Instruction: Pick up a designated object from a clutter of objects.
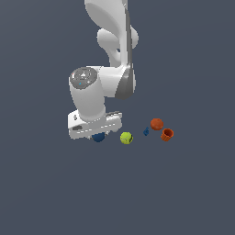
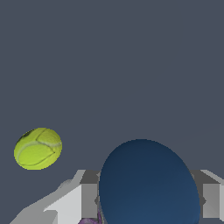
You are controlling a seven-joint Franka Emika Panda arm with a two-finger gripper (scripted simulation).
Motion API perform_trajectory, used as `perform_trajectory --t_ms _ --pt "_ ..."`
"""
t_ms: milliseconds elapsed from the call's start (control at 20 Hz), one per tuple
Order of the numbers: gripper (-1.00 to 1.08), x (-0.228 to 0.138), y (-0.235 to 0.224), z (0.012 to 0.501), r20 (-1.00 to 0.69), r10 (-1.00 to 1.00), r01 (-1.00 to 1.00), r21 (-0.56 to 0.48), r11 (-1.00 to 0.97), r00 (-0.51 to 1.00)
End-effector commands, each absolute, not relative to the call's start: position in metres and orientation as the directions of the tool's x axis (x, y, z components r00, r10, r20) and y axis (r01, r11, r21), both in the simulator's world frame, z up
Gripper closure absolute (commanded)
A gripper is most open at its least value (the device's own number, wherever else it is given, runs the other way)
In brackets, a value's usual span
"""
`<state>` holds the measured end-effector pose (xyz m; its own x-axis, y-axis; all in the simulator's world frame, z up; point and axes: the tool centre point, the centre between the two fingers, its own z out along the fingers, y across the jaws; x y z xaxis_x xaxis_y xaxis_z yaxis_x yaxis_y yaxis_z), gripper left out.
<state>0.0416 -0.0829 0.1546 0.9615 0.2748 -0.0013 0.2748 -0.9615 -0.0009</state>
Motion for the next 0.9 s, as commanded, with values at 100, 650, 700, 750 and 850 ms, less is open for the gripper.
perform_trajectory --t_ms 100,650,700,750,850 --pt "1.08 0.023 -0.043 0.188 0.000 0.275 0.275 0.001 -0.961 0.961" --pt "1.08 -0.025 0.062 0.274 -0.001 0.275 0.275 0.005 -0.961 0.961" --pt "1.08 -0.029 0.071 0.282 -0.001 0.275 0.275 0.005 -0.961 0.961" --pt "1.08 -0.033 0.081 0.290 -0.001 0.275 0.275 0.005 -0.961 0.961" --pt "1.08 -0.041 0.100 0.306 -0.001 0.275 0.275 0.005 -0.961 0.961"
